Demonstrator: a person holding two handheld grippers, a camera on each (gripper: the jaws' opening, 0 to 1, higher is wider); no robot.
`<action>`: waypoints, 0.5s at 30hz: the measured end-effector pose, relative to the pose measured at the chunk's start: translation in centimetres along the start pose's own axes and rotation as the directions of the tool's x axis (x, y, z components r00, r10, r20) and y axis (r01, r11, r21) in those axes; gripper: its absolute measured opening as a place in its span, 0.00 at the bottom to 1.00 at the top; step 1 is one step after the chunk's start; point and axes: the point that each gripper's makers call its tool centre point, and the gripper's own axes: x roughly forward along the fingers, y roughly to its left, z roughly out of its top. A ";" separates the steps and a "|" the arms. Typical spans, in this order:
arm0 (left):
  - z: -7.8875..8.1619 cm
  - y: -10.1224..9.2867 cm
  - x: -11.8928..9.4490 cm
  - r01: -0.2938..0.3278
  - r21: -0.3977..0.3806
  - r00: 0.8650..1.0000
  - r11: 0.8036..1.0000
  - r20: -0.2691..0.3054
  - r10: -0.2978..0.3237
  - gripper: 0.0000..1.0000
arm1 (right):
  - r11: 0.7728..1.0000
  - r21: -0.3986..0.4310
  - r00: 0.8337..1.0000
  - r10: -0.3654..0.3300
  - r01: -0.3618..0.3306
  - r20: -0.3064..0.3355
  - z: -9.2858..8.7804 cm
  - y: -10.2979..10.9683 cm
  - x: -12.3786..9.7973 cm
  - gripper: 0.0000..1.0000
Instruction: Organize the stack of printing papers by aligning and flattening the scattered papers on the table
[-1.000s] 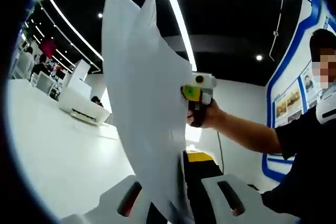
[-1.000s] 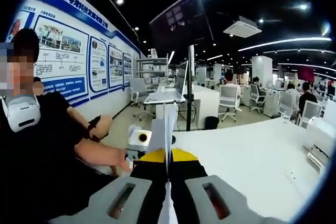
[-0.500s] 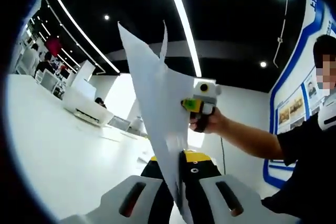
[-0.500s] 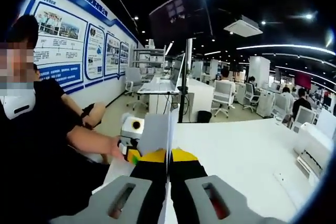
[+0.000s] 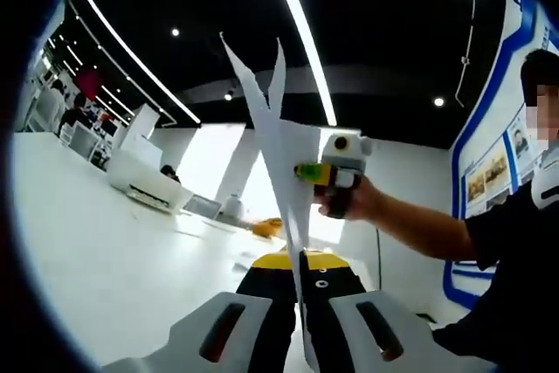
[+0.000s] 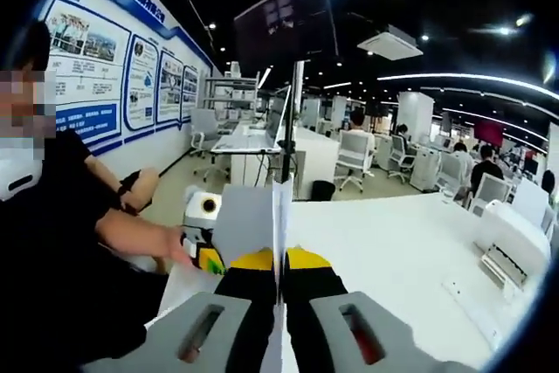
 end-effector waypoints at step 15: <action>-0.4 0.7 -0.1 -0.046 0.026 0.999 0.999 -0.021 0.046 0.05 | 0.987 0.031 0.987 -0.157 0.156 0.031 -0.5 -2.9 -5.6 0.18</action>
